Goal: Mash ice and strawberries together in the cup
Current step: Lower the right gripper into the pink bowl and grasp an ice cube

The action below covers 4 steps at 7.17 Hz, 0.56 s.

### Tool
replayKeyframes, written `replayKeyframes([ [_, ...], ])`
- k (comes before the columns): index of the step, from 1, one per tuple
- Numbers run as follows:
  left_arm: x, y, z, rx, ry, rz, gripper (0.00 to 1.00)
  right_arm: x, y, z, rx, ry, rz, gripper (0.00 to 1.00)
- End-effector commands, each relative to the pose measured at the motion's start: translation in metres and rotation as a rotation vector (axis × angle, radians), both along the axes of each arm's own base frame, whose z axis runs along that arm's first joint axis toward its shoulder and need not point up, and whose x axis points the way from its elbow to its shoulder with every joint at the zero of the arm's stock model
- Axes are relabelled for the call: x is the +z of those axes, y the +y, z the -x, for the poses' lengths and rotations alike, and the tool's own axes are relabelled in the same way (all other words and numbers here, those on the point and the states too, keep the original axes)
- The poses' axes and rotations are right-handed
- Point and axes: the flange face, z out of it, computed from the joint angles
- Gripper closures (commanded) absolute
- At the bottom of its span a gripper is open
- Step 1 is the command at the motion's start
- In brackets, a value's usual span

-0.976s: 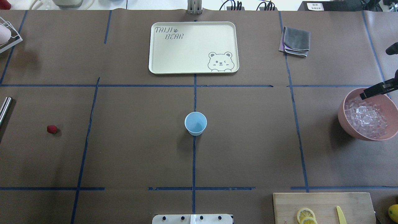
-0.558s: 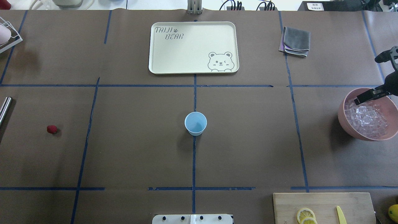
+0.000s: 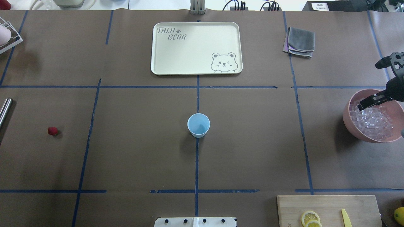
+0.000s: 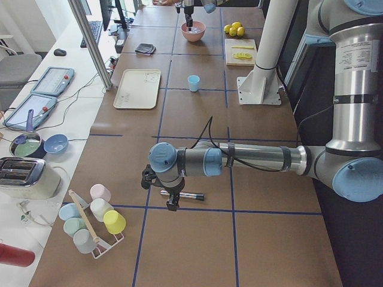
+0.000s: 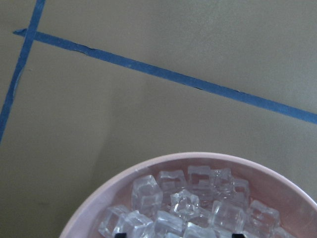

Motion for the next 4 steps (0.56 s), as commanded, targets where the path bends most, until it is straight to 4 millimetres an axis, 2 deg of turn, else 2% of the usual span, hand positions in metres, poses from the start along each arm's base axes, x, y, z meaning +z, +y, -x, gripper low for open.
replayKeyframes([
  [1,0.000,0.000,0.000,-0.001,0.000,0.001,0.00,0.003,0.002,0.001,-0.005,0.002,0.006,0.31],
  [4,0.000,0.000,0.000,-0.001,0.000,0.001,0.00,0.013,0.005,0.003,-0.014,0.010,0.023,0.35],
])
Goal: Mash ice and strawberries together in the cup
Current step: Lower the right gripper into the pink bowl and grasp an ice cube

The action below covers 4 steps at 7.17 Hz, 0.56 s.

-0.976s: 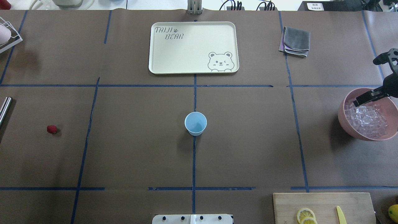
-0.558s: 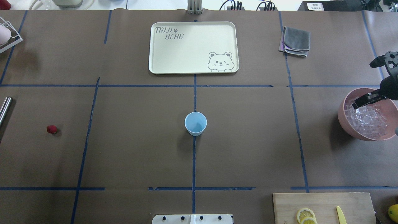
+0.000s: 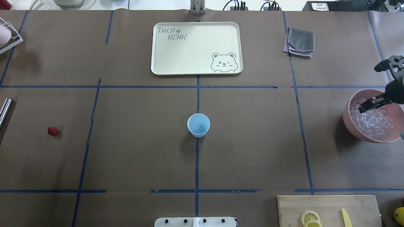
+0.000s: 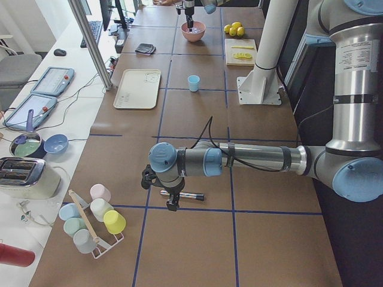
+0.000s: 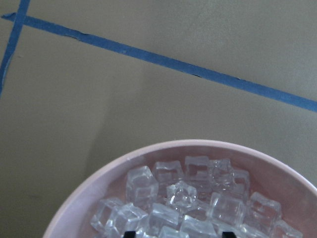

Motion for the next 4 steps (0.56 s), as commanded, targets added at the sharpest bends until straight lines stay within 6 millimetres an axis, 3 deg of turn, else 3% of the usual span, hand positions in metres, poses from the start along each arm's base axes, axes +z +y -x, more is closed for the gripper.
replayKeyframes([
  [1,0.0000,0.0000,0.0000,0.000,0.000,0.000,0.00,0.0027,0.0024,0.0032,-0.008,0.002,0.006,0.37],
  [3,0.0001,0.0001,0.0000,0.000,0.000,0.002,0.00,0.0010,0.0031,0.0048,-0.012,-0.001,0.004,0.47],
  [4,0.0000,0.0000,0.0000,0.000,0.000,0.000,0.00,0.0007,0.0032,0.0049,-0.012,-0.003,0.003,0.64],
])
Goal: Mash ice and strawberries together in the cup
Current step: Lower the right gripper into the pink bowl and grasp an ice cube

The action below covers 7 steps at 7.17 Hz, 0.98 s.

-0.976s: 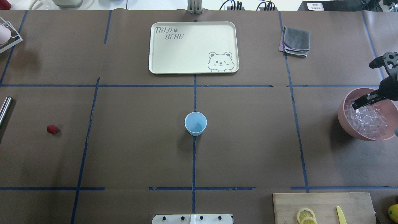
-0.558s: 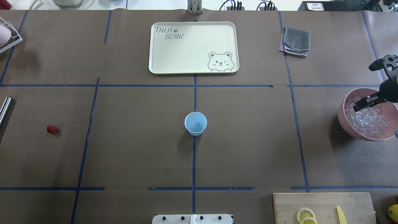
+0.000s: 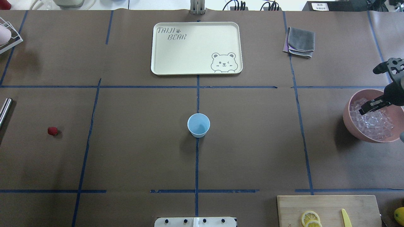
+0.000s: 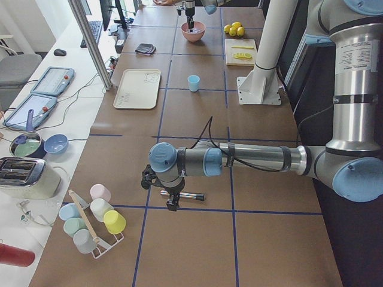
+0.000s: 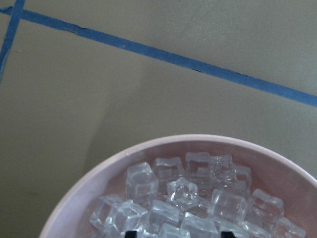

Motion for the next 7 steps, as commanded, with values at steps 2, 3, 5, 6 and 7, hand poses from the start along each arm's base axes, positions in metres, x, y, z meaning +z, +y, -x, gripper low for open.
replayKeyframes([
  [2,0.000,0.000,0.000,0.000,0.000,0.001,0.00,-0.001,0.000,0.001,-0.003,-0.003,0.000,0.87],
  [3,0.000,0.000,0.000,0.000,0.000,0.001,0.00,-0.005,0.001,0.001,-0.003,-0.007,-0.006,0.87],
  [5,0.000,0.000,0.000,0.000,0.000,0.001,0.00,-0.038,0.002,-0.005,0.006,-0.035,-0.035,0.89],
  [6,0.000,0.000,0.000,0.000,0.000,0.001,0.00,-0.070,-0.001,-0.021,0.029,-0.053,-0.013,0.90],
  [7,0.000,0.000,0.000,0.000,0.000,0.001,0.00,-0.122,-0.008,-0.020,0.040,-0.067,-0.042,0.89],
])
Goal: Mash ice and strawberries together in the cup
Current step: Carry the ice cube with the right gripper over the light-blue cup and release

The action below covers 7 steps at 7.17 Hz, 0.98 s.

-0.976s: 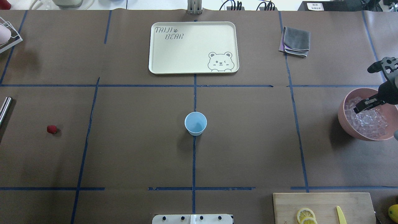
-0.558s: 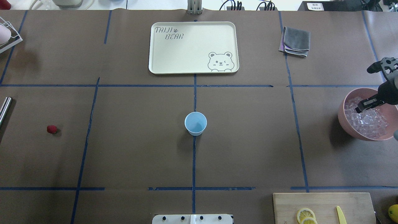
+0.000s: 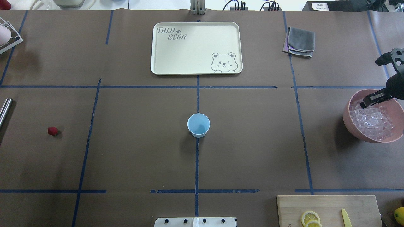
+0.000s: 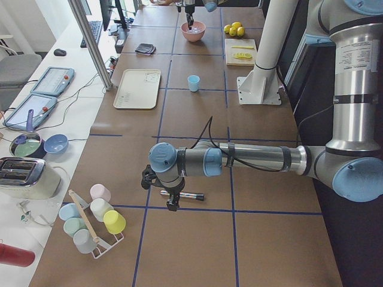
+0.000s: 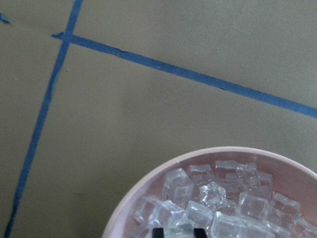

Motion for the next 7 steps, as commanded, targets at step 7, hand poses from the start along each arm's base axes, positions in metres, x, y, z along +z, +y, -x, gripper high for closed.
replayKeyframes([
  [7,-0.003,-0.003,0.000,0.004,0.001,-0.014,0.00,-0.314,0.024,0.292,0.181,-0.042,0.057,0.87],
])
